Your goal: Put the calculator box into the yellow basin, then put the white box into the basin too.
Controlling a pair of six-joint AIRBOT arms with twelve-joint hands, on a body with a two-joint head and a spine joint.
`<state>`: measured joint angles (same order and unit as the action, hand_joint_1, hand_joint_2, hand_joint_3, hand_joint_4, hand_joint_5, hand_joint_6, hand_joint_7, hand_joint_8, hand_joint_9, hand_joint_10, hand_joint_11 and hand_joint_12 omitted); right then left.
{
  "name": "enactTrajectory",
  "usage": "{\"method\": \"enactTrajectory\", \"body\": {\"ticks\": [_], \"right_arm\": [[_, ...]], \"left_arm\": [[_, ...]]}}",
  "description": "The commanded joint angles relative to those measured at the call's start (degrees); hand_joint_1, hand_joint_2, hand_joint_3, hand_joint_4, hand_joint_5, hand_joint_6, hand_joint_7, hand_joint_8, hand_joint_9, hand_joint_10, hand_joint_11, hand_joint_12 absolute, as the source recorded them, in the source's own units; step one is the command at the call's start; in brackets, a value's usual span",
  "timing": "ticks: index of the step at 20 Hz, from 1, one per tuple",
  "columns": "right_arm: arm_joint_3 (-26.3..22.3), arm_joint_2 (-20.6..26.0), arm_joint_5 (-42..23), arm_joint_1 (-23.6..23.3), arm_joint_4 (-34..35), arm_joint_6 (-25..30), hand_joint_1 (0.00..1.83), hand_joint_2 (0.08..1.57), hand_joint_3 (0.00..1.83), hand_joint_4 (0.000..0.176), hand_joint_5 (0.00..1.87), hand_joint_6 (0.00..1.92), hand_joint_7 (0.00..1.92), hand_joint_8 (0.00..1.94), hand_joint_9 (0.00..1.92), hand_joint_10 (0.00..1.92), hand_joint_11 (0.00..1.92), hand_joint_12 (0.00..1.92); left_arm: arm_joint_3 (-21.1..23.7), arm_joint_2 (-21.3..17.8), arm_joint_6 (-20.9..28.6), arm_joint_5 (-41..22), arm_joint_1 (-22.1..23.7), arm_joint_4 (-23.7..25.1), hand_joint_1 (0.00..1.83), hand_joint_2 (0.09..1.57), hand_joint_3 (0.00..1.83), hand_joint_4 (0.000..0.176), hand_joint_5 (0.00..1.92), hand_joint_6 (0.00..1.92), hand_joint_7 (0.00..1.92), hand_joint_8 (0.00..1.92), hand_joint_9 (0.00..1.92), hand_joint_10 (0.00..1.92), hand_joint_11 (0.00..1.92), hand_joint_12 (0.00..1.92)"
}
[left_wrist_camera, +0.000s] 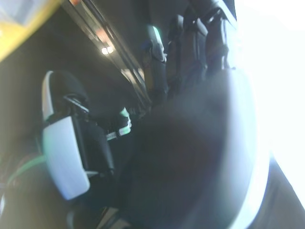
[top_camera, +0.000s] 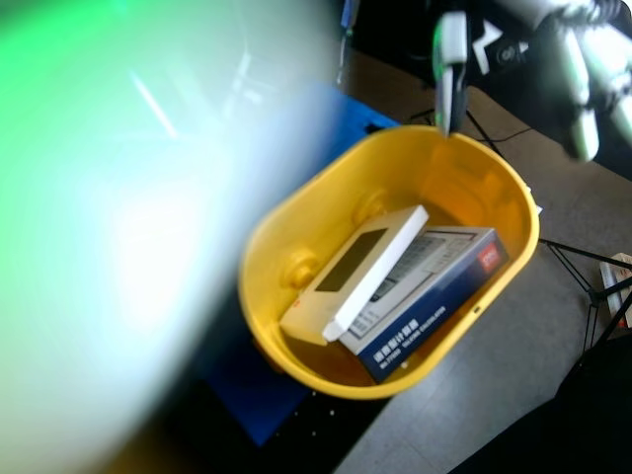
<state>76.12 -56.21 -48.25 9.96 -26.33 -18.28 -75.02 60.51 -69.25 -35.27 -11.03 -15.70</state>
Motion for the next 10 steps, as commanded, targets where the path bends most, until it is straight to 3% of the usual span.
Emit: {"method": "enactTrajectory", "body": {"ticks": [1, 2, 3, 4, 5, 6, 7, 8, 10], "right_arm": [[-0.5, 1.2, -7.2, -0.5, 4.5, 0.0, 0.86, 0.90, 0.00, 0.047, 0.11, 0.01, 0.07, 0.00, 0.03, 0.00, 0.01, 0.19], [-1.3, 2.7, -7.3, -0.5, 5.3, 0.0, 0.84, 0.91, 0.00, 0.042, 0.17, 0.00, 0.12, 0.00, 0.08, 0.00, 0.05, 0.23], [-1.3, 3.6, -12.3, 1.2, 7.3, -0.1, 0.92, 0.84, 0.01, 0.063, 0.20, 0.00, 0.16, 0.00, 0.12, 0.00, 0.01, 0.39], [-1.4, 4.0, -14.6, 2.8, 9.4, -0.1, 0.92, 0.81, 0.00, 0.079, 0.24, 0.00, 0.21, 0.00, 0.16, 0.00, 0.00, 0.53], [-1.4, 4.7, -17.3, 5.1, 11.7, -0.1, 0.99, 0.79, 0.00, 0.101, 0.26, 0.00, 0.23, 0.00, 0.17, 0.00, 0.00, 0.49], [-1.3, 5.4, -19.7, 7.4, 14.0, -0.1, 0.94, 0.83, 0.01, 0.100, 0.17, 0.00, 0.18, 0.00, 0.10, 0.00, 0.00, 0.31], [-1.4, 5.8, -21.0, 8.2, 14.7, -0.1, 0.91, 0.85, 0.00, 0.086, 0.14, 0.00, 0.17, 0.00, 0.12, 0.00, 0.00, 0.34], [-2.3, 6.7, -23.7, 10.2, 16.4, -0.1, 0.92, 0.82, 0.00, 0.098, 0.17, 0.00, 0.22, 0.00, 0.17, 0.00, 0.00, 0.49], [-3.6, 8.0, -28.5, 13.3, 19.0, -0.1, 0.92, 0.82, 0.00, 0.098, 0.17, 0.00, 0.22, 0.00, 0.17, 0.00, 0.00, 0.49]], "left_arm": [[0.1, -1.8, 1.2, -10.9, 0.0, 0.7, 0.67, 1.09, 0.00, 0.000, 0.48, 0.00, 0.48, 0.01, 0.44, 0.09, 0.00, 1.32], [0.9, -3.0, 4.6, -13.7, -1.1, 1.9, 0.70, 1.07, 0.00, 0.000, 0.46, 0.00, 0.49, 0.01, 0.43, 0.10, 0.00, 1.25], [0.9, -4.2, 11.2, -18.8, -3.5, 3.5, 0.77, 1.02, 0.00, 0.000, 0.53, 0.03, 0.56, 0.03, 0.49, 0.12, 0.00, 1.20], [1.0, -4.7, 13.4, -21.5, -5.0, 3.7, 0.76, 1.02, 0.00, 0.000, 0.56, 0.03, 0.59, 0.03, 0.54, 0.14, 0.00, 1.32], [1.2, -5.3, 14.5, -24.1, -6.9, 3.7, 0.75, 1.06, 0.01, 0.000, 0.57, 0.03, 0.56, 0.01, 0.52, 0.13, 0.00, 1.44], [2.0, -6.1, 14.9, -27.1, -8.9, 3.5, 0.72, 1.09, 0.01, 0.000, 0.63, 0.05, 0.58, 0.01, 0.54, 0.14, 0.07, 1.49], [2.7, -6.8, 15.2, -28.9, -10.0, 3.3, 0.69, 1.11, 0.02, 0.007, 0.60, 0.04, 0.54, 0.00, 0.52, 0.13, 0.09, 1.50], [4.3, -8.3, 15.9, -32.8, -12.1, 3.2, 0.69, 1.12, 0.02, 0.000, 0.50, 0.00, 0.48, 0.01, 0.49, 0.12, 0.07, 1.49], [6.3, -10.1, 15.9, -37.3, -14.6, 3.2, 0.69, 1.12, 0.02, 0.000, 0.50, 0.00, 0.48, 0.01, 0.49, 0.12, 0.07, 1.49]]}}
